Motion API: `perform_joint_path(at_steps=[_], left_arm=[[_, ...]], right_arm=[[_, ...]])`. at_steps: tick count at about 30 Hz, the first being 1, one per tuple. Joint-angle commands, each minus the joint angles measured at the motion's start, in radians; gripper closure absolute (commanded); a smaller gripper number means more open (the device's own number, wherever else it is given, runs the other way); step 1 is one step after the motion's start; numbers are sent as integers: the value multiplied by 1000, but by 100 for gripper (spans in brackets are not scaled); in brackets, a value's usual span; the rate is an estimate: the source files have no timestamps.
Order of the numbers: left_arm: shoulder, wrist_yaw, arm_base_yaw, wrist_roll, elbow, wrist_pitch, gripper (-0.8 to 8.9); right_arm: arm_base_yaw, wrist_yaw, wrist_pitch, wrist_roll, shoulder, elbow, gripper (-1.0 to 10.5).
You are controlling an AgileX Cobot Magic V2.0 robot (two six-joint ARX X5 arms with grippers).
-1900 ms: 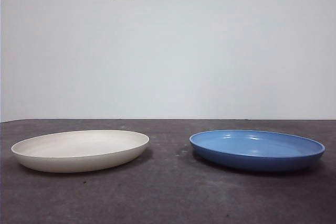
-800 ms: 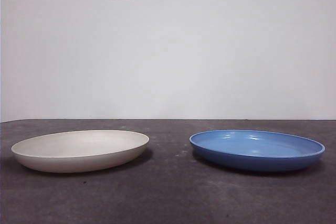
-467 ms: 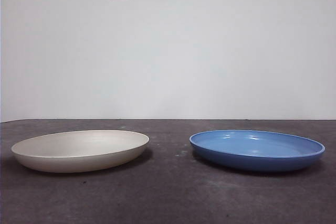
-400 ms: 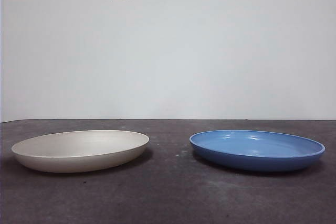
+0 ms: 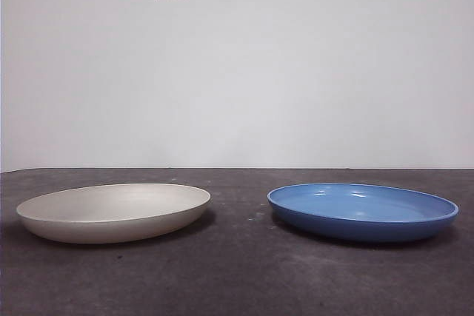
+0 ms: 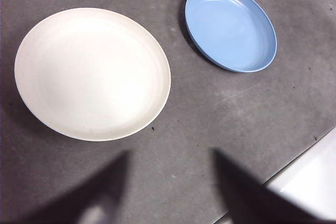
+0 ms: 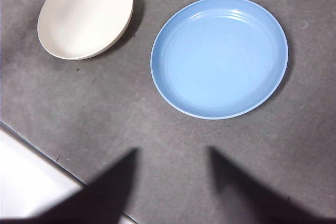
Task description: Pick up the white plate, put it on the blue plate, put it on desk
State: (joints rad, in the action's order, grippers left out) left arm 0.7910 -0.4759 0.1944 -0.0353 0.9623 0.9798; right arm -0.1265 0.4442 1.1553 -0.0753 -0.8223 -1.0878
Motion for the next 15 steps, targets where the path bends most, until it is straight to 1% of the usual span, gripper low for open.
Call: perform_joint_path(at_steps=[1,10,15], left_arm=[[6,-4,3,3,27,-8,276],[18,0,2,32,27,-42,284],[76,93,2,77,29,-102,293]], right_arm=[[-4,1,-3,-3,-6,-20,493],[-4,1,-3,8,-6,-20,493],[-4,1,-3,8,-6,-20,493]])
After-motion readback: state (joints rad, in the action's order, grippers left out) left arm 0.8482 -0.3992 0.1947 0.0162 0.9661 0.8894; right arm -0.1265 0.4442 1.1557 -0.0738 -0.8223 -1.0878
